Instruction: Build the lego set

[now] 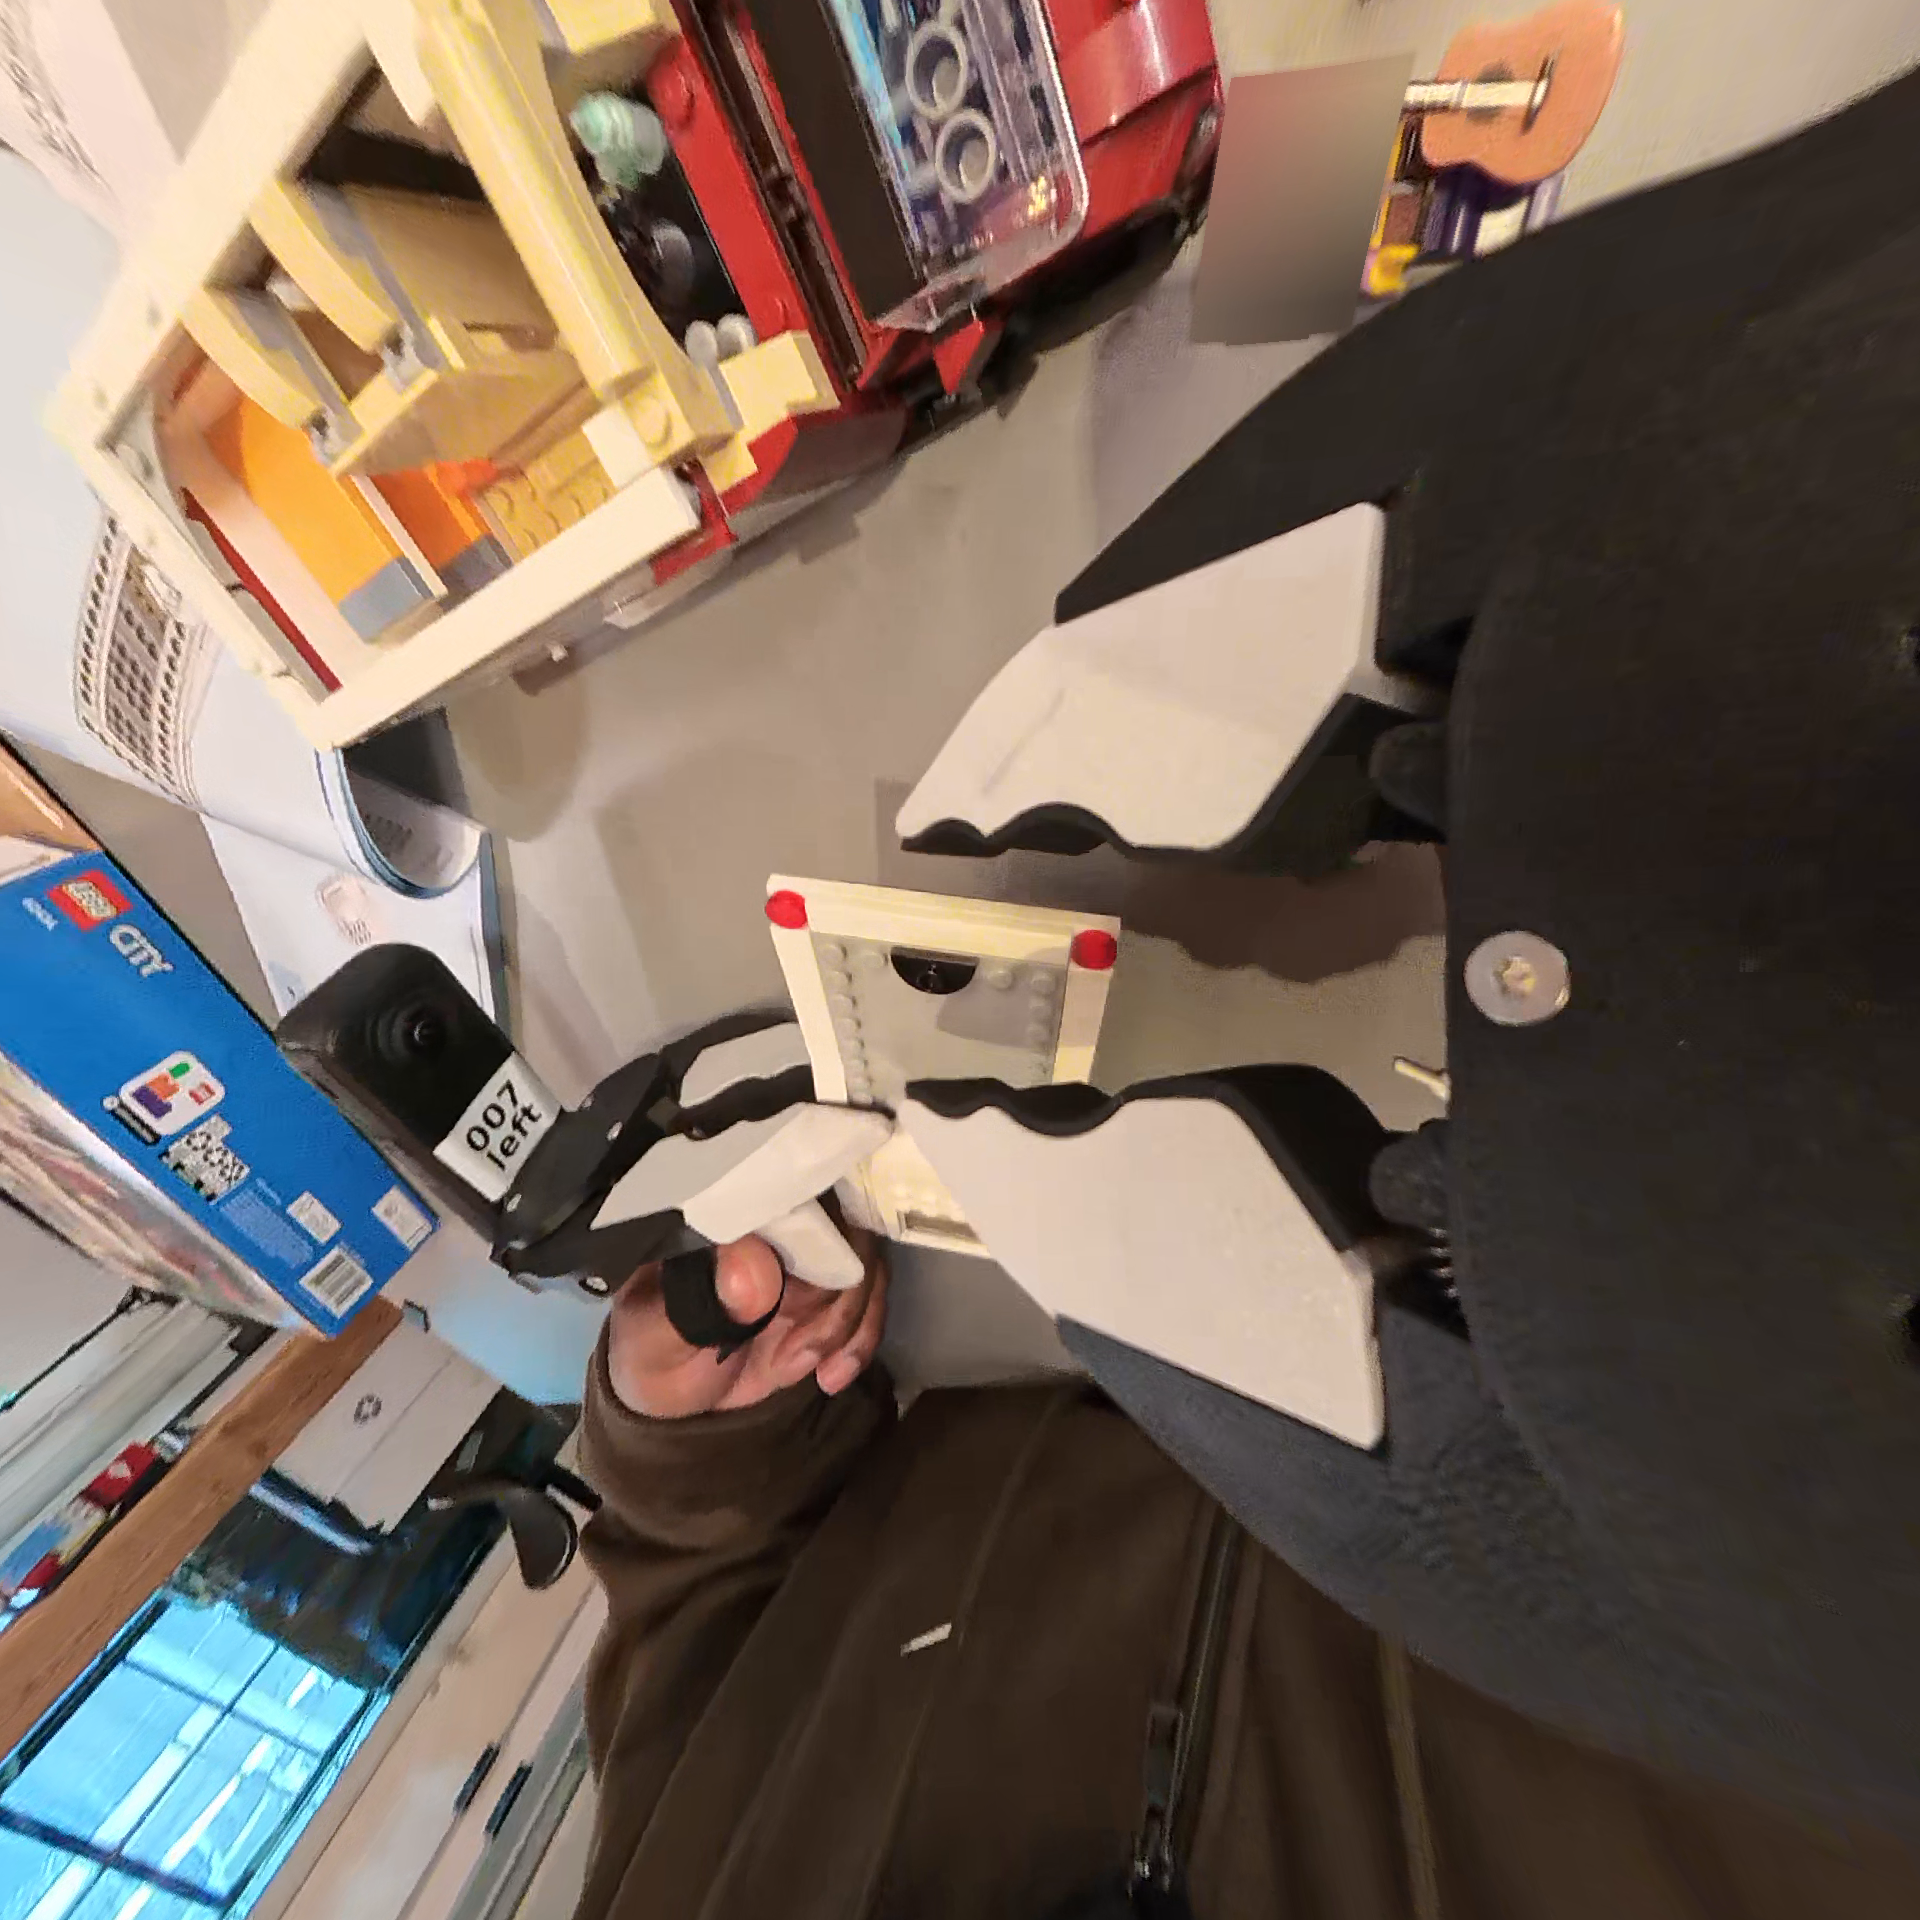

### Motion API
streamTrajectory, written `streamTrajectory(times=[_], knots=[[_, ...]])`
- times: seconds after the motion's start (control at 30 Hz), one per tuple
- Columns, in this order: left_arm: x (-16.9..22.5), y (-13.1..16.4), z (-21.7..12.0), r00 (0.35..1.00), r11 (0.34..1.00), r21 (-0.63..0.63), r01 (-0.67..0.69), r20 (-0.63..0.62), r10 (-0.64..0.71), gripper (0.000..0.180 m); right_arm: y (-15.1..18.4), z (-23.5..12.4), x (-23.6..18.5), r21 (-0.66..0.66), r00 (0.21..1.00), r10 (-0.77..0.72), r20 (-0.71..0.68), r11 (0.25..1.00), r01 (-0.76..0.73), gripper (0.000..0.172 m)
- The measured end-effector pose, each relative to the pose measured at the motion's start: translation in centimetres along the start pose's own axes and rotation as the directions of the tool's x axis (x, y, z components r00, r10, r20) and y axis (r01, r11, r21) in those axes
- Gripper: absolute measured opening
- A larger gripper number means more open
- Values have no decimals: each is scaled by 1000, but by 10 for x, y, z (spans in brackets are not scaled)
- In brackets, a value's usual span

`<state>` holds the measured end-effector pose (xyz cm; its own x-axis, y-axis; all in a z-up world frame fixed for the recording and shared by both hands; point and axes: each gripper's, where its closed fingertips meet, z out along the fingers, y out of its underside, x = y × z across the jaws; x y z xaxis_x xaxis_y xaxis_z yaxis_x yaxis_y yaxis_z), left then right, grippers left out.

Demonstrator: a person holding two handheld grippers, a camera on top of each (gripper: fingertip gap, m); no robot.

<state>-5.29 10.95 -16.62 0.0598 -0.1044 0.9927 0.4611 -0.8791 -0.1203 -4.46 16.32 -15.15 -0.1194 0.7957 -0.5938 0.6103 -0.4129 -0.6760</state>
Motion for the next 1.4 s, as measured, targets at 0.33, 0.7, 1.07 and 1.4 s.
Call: streamTrajectory(times=[0.33,0.7,1.07,1.4], knots=[[4,2,-1,1000,1000,-24,-8,-19,8,11,2,-1,-1,0,990,96,106,995,-97,36],[3,3,-2,999,998,-38,-51,12,51,11,4,0,-1,-6,976,135,169,991,-136,25],[6,6,-1,992,991,-65,-118,27,120,11,7,0,-4,-21,972,126,196,992,-125,17],[6,7,-1,988,986,-82,-146,31,149,11,8,1,-5,-30,969,131,209,991,-127,17]])
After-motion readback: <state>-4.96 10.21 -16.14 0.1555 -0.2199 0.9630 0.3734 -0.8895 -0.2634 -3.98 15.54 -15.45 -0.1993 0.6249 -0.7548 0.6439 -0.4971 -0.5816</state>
